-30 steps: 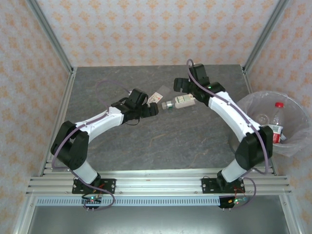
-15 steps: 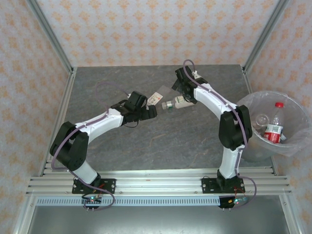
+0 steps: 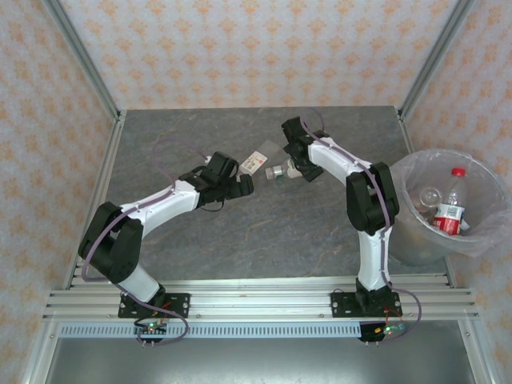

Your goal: Put the plastic bottles in the bin

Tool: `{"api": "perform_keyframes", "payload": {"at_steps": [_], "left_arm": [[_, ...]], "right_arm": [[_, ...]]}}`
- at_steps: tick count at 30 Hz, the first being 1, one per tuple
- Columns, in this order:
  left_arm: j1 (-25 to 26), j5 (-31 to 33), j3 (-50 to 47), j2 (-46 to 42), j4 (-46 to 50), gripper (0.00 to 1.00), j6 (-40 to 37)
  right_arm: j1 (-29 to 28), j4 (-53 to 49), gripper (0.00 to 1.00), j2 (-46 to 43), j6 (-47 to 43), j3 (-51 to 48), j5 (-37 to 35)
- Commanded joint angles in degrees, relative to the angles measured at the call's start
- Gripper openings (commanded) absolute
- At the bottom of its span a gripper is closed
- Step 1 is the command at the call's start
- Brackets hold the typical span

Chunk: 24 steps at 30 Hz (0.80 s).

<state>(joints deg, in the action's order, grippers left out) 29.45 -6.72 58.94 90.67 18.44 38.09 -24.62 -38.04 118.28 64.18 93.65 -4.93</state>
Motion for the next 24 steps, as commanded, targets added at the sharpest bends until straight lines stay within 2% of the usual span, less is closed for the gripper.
{"api": "perform_keyframes", "payload": {"at_steps": [1, 10, 15, 24], "left_arm": [[-0.65, 2.05, -0.88, -1.93, -0.61, 1.00, 0.52], [-1.08, 1.49, -1.85, -2.18, -0.90, 1.00, 0.48], [-1.15, 1.18, -2.02, -1.90, -1.02, 1.00, 0.61], [-1.15, 0.68, -1.38, -1.21, -0.87, 1.00, 0.68]], "right_arm": [[-0.15, 0.42, 0.93, 2.30, 4.02, 1.49, 0.43], [0.23, -1.24, 0.85, 7.91, 4.86, 5.52, -0.09], [0.86, -1.49, 0.76, 9.25, 4.48, 5.38, -0.10], [1.34, 4.11, 0.67, 4.14, 1.63, -1.30, -1.55]]}}
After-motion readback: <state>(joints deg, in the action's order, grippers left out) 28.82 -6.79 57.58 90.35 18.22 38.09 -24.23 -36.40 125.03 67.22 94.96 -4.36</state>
